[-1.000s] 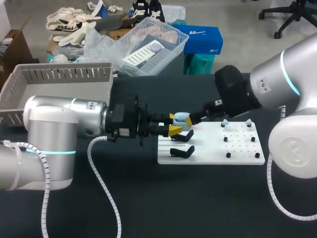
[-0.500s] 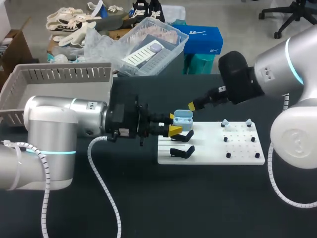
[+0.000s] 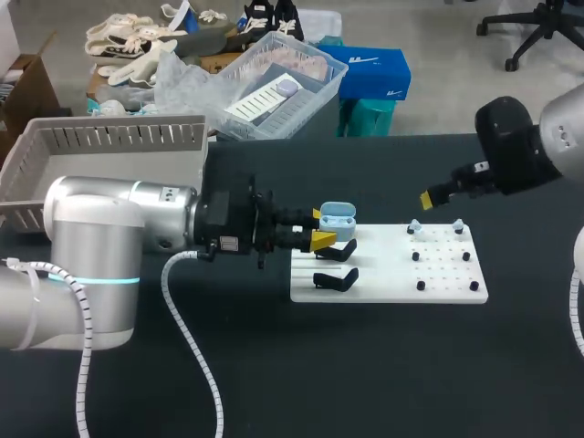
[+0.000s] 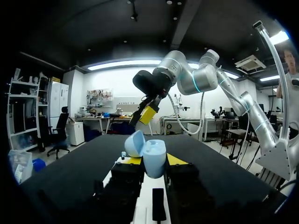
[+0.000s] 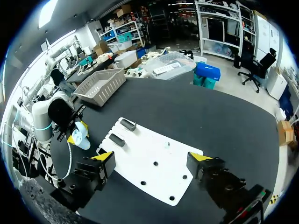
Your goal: Pick up each earbud case from the left stands, insert the matching earbuds, close the lid, and place the case in the box.
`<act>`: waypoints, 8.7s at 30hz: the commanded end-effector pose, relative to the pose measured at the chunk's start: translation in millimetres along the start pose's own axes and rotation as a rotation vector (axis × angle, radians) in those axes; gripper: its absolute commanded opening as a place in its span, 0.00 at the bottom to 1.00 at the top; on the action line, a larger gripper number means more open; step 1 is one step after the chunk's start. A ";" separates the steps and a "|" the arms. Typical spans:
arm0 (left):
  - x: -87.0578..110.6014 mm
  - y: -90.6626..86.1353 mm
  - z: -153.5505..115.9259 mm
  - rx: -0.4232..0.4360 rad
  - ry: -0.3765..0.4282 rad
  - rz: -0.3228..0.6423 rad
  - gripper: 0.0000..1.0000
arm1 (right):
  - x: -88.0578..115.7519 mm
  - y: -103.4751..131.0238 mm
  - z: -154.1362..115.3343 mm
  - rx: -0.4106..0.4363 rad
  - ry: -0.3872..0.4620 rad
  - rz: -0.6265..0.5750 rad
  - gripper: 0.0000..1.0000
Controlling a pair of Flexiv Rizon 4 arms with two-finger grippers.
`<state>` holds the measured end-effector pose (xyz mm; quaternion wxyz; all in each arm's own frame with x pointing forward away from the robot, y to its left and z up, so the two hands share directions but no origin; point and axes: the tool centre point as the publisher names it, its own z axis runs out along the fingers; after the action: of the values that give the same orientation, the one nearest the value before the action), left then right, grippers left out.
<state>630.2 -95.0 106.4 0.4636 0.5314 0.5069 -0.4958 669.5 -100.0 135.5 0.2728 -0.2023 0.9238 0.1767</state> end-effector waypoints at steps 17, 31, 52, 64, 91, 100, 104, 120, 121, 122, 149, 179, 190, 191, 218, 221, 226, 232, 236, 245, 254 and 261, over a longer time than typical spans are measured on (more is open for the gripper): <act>0.2 0.2 0.5 -0.001 0.001 0.000 0.00 | 22.4 -48.5 24.3 0.543 0.197 -0.025 1.00; 0.2 0.2 0.5 -0.001 0.001 0.000 0.00 | 23.9 -75.4 61.4 0.656 0.319 -0.015 1.00; 0.2 0.2 0.5 -0.001 0.001 0.000 0.00 | 28.6 -80.8 84.7 0.623 0.365 0.020 0.44; 0.2 0.2 0.5 -0.001 0.001 0.000 0.00 | 34.5 -82.8 90.3 0.622 0.383 0.036 0.40; 0.2 0.2 0.5 -0.001 0.001 0.000 0.00 | 37.8 -90.5 93.4 0.633 0.404 0.051 0.11; 0.2 0.2 0.5 -0.001 0.001 0.000 0.00 | 35.2 -87.3 88.9 0.640 0.399 0.055 0.00; 0.2 0.2 0.5 -0.001 0.001 0.000 0.00 | 32.1 -83.9 82.6 0.650 0.390 0.055 0.00; 0.2 0.2 0.5 -0.001 0.001 0.000 0.00 | 17.5 -14.2 5.4 0.593 0.255 0.000 0.00; 0.2 0.2 0.5 -0.001 0.001 0.000 0.00 | 16.1 -7.1 0.0 0.588 0.246 -0.008 0.00; 0.2 0.2 0.5 -0.001 0.001 0.000 0.00 | 14.7 0.0 -5.1 0.584 0.236 -0.020 0.00; 0.2 0.2 0.5 -0.001 0.001 0.000 0.00 | -7.5 143.4 -25.4 0.388 0.170 -0.239 0.00; 0.2 0.2 0.5 -0.001 0.001 0.000 0.00 | -16.6 167.7 -8.8 0.224 0.219 -0.227 0.00; 0.2 0.2 0.5 -0.001 0.001 0.000 0.00 | -16.8 167.7 -19.1 0.409 0.311 0.074 0.00; 0.2 0.2 0.5 -0.001 0.001 0.000 0.00 | -14.6 167.0 -19.8 0.431 0.316 0.090 0.00; 0.2 0.2 0.5 -0.001 0.001 0.000 0.00 | -3.5 167.2 -27.5 0.502 0.351 0.168 0.00; 0.2 0.2 0.5 -0.001 0.001 0.000 0.00 | -3.5 167.2 -27.5 0.502 0.351 0.168 0.00; 0.2 0.2 0.5 -0.001 0.001 0.000 0.00 | -3.5 167.2 -27.5 0.502 0.351 0.168 0.00; 0.2 0.2 0.5 -0.001 0.001 0.000 0.00 | -8.7 162.0 -22.3 0.528 0.316 0.267 0.00; 0.2 0.2 0.5 -0.001 0.001 0.000 0.00 | -8.3 150.9 -12.0 0.688 0.189 0.444 0.00; 0.2 0.2 0.5 -0.001 0.001 0.000 0.00 | -6.2 143.6 -5.4 0.829 0.173 0.750 0.00; 0.2 0.2 0.5 -0.001 0.001 0.000 0.00 | -11.0 145.0 -5.6 0.763 0.240 0.852 0.00; 0.2 0.2 0.5 -0.001 0.001 0.000 0.00 | -11.0 145.0 -5.6 0.763 0.240 0.852 0.00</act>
<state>630.2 -95.1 106.4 0.4636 0.5314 0.5069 -0.4957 605.8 21.6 177.6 0.1259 0.2800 0.9471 -0.0940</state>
